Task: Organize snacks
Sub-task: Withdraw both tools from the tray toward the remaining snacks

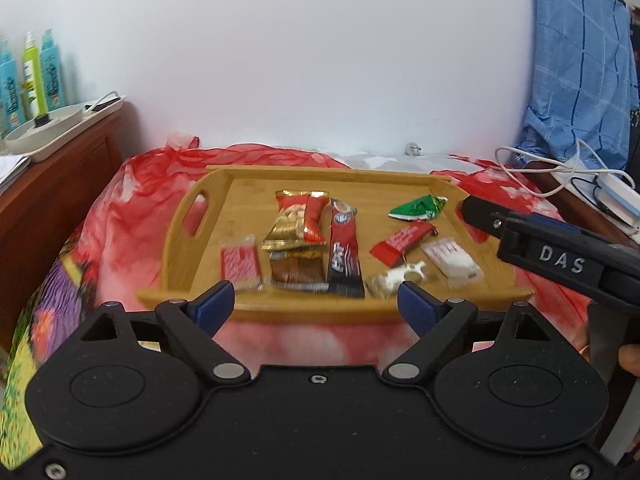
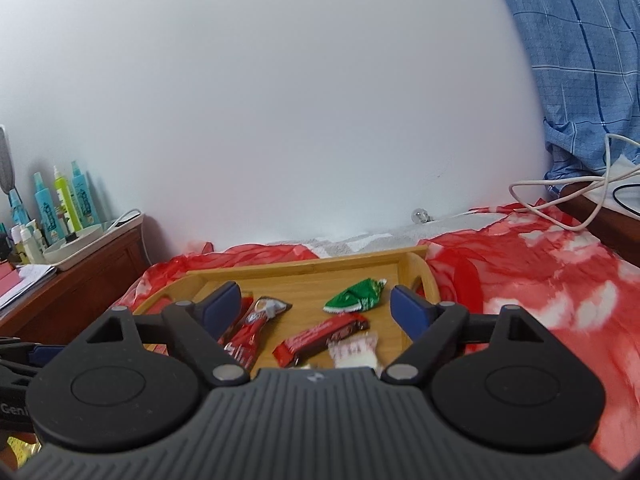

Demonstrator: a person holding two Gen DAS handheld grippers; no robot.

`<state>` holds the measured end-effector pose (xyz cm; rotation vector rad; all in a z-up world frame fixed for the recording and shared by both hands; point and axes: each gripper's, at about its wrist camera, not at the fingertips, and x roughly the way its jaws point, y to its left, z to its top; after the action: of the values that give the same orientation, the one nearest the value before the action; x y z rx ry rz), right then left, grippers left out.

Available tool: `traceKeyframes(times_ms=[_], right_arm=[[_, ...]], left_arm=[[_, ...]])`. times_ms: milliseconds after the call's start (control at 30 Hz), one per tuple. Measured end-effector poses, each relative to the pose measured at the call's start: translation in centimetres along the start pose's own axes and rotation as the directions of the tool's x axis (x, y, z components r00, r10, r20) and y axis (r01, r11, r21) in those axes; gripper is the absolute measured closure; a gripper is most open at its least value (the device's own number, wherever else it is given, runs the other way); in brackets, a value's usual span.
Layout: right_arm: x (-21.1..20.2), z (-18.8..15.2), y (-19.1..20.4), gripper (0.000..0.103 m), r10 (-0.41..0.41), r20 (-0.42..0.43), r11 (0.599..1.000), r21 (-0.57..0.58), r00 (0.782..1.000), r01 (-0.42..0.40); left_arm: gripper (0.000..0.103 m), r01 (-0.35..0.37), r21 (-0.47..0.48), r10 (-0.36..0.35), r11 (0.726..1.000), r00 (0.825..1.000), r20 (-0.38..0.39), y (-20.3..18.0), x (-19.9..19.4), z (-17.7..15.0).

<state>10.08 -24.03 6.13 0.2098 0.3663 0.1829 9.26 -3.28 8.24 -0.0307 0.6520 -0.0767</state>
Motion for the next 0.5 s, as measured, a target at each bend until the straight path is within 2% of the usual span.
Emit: traceKeyframes(times_ms=[233,500], right_arm=[[-2.9,-3.2,2.3,0.012,-0.016,-0.023,0.998,-0.061,1.0,0.014],[-4.9,-7.1,5.3,0.012,-0.033,-0.029,0.993,-0.118,0.999,0.03]], left_arm=[[0.011,-0.004,0.005,0.004,1.0,0.999,0.048,2.3,-4.8,-3.6],[0.014,-0.054,0.014,0.052,0.998,0.995,0.085,6.4,-7.4,-6.1]])
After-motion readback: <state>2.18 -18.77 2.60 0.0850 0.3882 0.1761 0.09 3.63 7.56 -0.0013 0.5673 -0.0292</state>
